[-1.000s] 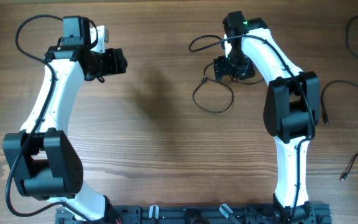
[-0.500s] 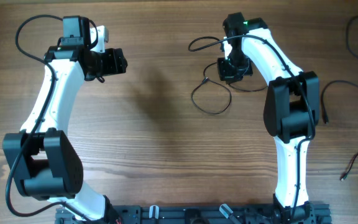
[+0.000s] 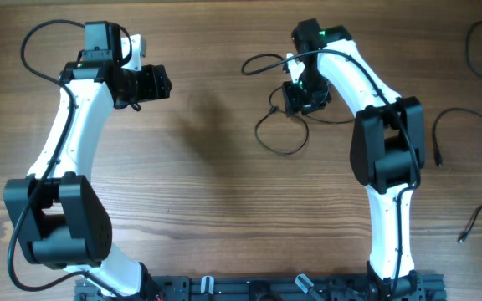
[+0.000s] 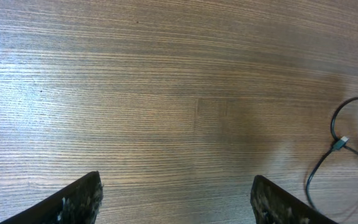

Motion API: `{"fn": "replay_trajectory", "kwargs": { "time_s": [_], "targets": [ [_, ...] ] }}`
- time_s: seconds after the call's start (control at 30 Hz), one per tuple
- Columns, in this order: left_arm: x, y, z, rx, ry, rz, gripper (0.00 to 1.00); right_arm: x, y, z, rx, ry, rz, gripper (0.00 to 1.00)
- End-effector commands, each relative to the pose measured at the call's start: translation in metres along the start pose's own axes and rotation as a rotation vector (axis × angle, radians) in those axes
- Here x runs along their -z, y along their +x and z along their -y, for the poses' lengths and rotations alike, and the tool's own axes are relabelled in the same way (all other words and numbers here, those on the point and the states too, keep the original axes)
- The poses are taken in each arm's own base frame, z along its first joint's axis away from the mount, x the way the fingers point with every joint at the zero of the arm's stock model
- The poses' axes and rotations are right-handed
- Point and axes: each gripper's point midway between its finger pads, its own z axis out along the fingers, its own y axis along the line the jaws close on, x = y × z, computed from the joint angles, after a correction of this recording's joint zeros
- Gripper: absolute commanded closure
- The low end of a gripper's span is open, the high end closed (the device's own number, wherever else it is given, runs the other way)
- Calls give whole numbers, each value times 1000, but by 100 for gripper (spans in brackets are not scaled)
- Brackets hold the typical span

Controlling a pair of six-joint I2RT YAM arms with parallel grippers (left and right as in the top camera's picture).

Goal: Untangle cables

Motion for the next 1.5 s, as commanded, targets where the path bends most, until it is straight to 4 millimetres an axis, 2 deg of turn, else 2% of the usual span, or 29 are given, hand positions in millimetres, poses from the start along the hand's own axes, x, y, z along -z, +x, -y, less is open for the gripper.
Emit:
{"fn": "replay_trajectory", "kwargs": {
  "time_s": [0.0,0.23,0.3,0.6,0.87,1.03,1.1,1.23,1.27,1.4,1.47],
  "targets": [
    [14,-5,2,-22,-2,35,22,-10,3,-4,33,-19,-23,57],
    [40,-14,9,-39,5,101,21,-10,3,-5,181,-25,-23,45],
    [45,-15,11,-41,6,114,20,-10,1,-6,200,-31,-14,45],
    [46,-14,18,-43,46,108,20,-13,-8,-14,345,-59,34,44],
    [46,-14,19,-43,51,107,20,-24,-6,-12,343,-62,32,43],
    [46,-14,19,-43,52,108,21,-36,3,-10,343,-65,6,43],
    [46,-14,19,-43,51,107,21,-40,7,-9,341,-67,-4,49],
    [46,-14,19,-43,52,108,21,-45,14,-8,335,-70,-29,89],
    [46,-14,19,-43,52,107,21,-46,18,-8,333,-72,-41,93],
    [46,-14,19,-43,52,108,21,-46,22,-8,305,-72,-58,90],
    [46,-14,19,-44,52,109,21,-46,24,-8,301,-73,-69,93]
  ]
}}
